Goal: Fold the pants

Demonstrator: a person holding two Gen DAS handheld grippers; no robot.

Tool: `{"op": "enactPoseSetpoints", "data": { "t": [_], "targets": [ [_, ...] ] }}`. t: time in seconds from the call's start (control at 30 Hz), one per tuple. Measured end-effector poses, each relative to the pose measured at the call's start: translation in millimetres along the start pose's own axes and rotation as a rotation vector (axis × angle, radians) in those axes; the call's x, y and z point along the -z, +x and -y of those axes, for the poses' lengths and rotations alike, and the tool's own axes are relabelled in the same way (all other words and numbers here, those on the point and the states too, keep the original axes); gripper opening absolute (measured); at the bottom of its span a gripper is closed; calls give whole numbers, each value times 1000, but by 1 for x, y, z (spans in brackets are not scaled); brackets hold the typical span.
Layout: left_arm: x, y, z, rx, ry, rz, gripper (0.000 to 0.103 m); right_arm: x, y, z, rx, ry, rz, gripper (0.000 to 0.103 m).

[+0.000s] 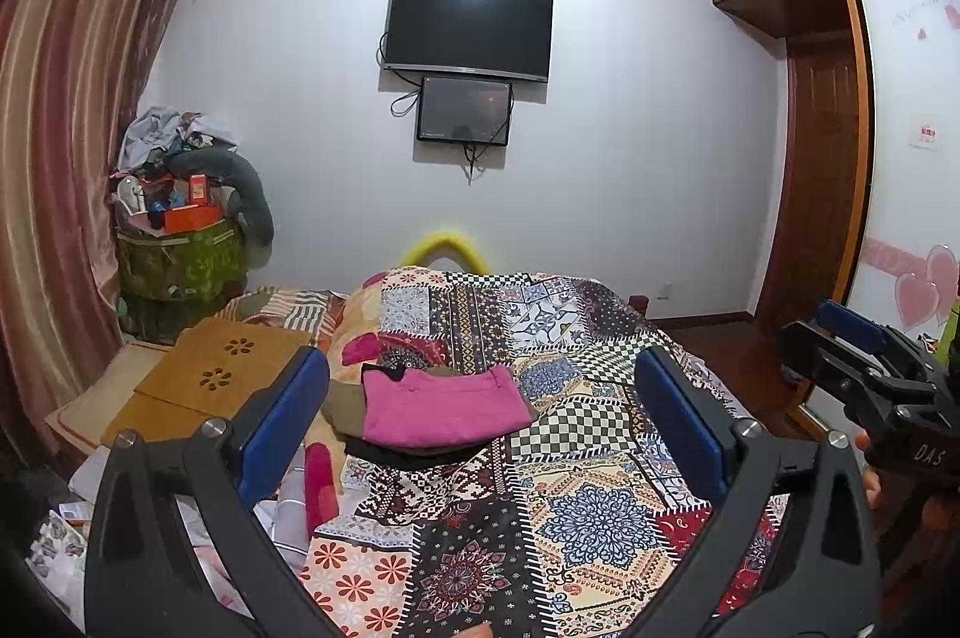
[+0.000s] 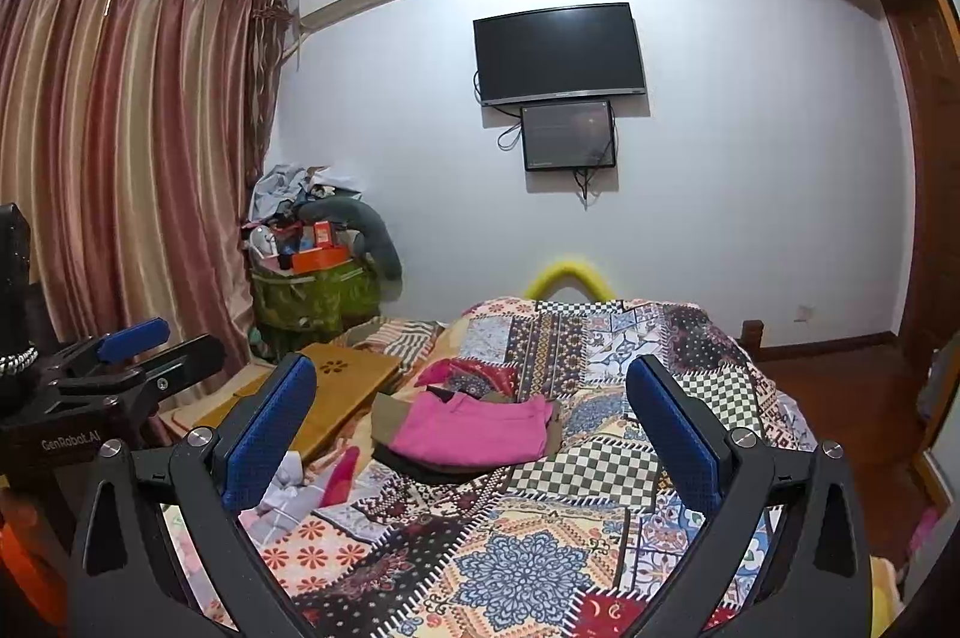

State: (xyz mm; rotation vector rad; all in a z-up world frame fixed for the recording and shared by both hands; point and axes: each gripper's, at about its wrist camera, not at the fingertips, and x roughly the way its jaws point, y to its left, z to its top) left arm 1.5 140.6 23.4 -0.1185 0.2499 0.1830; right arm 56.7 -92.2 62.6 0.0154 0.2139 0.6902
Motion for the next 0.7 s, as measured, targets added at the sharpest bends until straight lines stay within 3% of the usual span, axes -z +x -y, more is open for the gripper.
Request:
{"op": "enactPoseSetpoints", "data": {
  "t": [0.7],
  "targets": [
    [7,13,4,2,16,-33,103,5,7,2,7,13,-20,103]
  ]
}}
